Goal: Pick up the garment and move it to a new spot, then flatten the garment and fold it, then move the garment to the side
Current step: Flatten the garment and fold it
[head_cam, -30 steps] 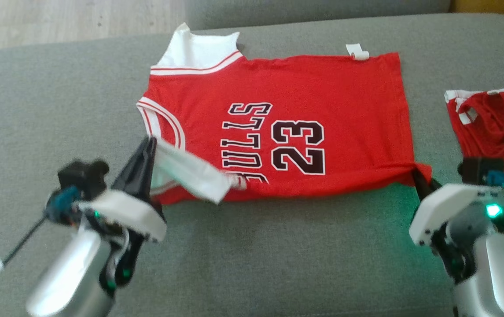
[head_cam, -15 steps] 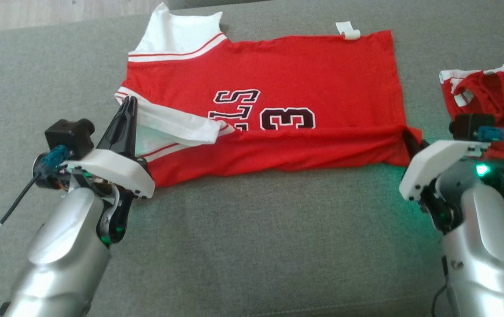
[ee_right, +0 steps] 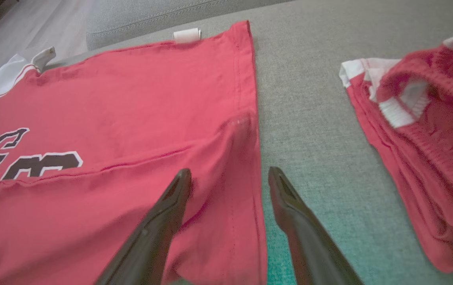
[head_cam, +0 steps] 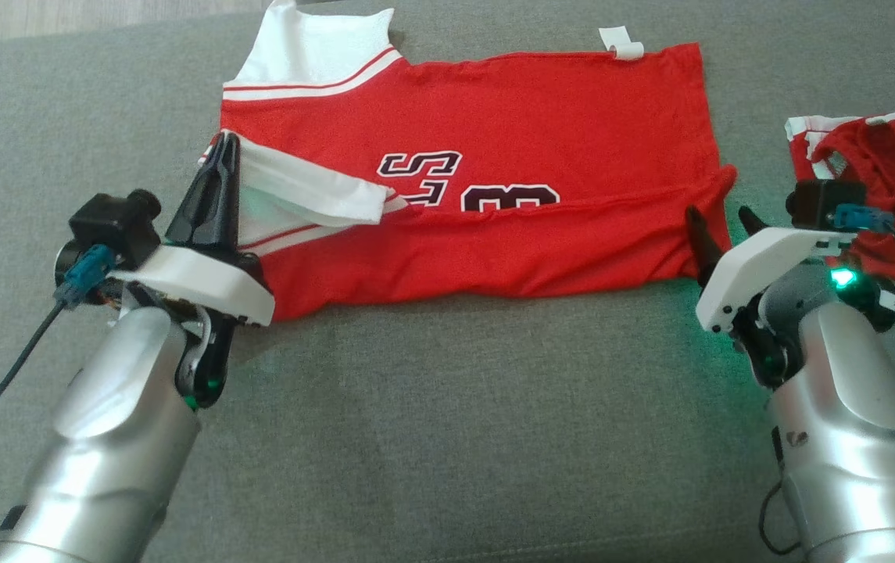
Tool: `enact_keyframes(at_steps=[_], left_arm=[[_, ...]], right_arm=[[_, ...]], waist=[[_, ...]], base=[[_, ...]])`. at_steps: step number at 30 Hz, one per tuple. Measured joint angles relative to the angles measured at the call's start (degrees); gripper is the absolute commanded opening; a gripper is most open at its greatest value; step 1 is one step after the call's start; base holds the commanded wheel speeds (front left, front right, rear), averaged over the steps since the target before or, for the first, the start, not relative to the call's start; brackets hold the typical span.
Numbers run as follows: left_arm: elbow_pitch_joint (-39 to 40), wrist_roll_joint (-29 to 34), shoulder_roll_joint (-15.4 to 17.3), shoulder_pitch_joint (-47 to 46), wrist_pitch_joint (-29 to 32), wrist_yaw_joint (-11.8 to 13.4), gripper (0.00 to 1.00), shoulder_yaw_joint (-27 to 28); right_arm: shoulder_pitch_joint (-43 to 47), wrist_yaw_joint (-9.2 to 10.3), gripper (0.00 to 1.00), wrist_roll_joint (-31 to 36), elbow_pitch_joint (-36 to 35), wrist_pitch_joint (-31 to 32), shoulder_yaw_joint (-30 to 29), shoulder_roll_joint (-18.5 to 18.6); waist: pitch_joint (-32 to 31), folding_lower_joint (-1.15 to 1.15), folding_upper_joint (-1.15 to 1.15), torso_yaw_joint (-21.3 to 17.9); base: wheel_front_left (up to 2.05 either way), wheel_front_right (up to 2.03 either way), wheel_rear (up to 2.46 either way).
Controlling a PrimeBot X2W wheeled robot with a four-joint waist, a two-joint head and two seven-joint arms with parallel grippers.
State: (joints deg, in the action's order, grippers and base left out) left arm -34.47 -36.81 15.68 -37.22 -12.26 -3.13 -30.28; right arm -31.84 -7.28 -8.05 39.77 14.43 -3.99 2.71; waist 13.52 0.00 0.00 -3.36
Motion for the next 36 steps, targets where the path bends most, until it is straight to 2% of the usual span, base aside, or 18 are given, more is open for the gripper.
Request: enact_keyframes(at_steps=[1,8,16,21,28,36], left_arm=[[-0.1,0.1,0.0,-0.2,-0.5,-0.4,1.00,0.0],[-0.4,0.9,-0.3,0.1,-2.0,-1.0,1.00,0.3],[4.4,2.3,-0.3,5.7,-2.0,-1.3,1.00,-0.5],[6.5,2.5,-0.1,10.7,0.2,1.1,1.00,-1.3],[10.6,0.0,1.3,17.1,7.5,5.6,1.00,-1.3],[11.0,-4.4,1.7,18.5,12.7,9.3,1.00,1.3]], right_arm=[[-0.3,0.00,1.00,0.0,0.3,-0.4,0.0,0.0],[-0.5,0.00,1.00,0.0,-0.3,-4.8,0.1,0.0],[3.2,0.00,1.00,0.0,-7.5,-7.4,0.9,0.1],[7.7,0.00,1.00,0.0,-12.1,-7.6,1.4,0.0],[13.9,0.00,1.00,-1.1,-20.2,-6.9,1.6,0.0],[16.9,0.00,1.00,-2.0,-24.9,-5.2,1.5,0.0]], waist=[[0.0,0.00,0.00,0.0],[-0.5,0.00,0.00,0.0],[-1.6,0.00,0.00,0.8],[-2.4,-0.01,0.00,1.3],[-3.1,-0.01,0.00,2.0],[-1.6,-0.01,0.00,1.1]], base=[[0.00,0.00,0.00],[0.00,0.00,0.00],[0.00,0.00,0.00],[0.00,0.00,0.00],[0.00,0.00,0.00],[0.00,0.00,0.00]])
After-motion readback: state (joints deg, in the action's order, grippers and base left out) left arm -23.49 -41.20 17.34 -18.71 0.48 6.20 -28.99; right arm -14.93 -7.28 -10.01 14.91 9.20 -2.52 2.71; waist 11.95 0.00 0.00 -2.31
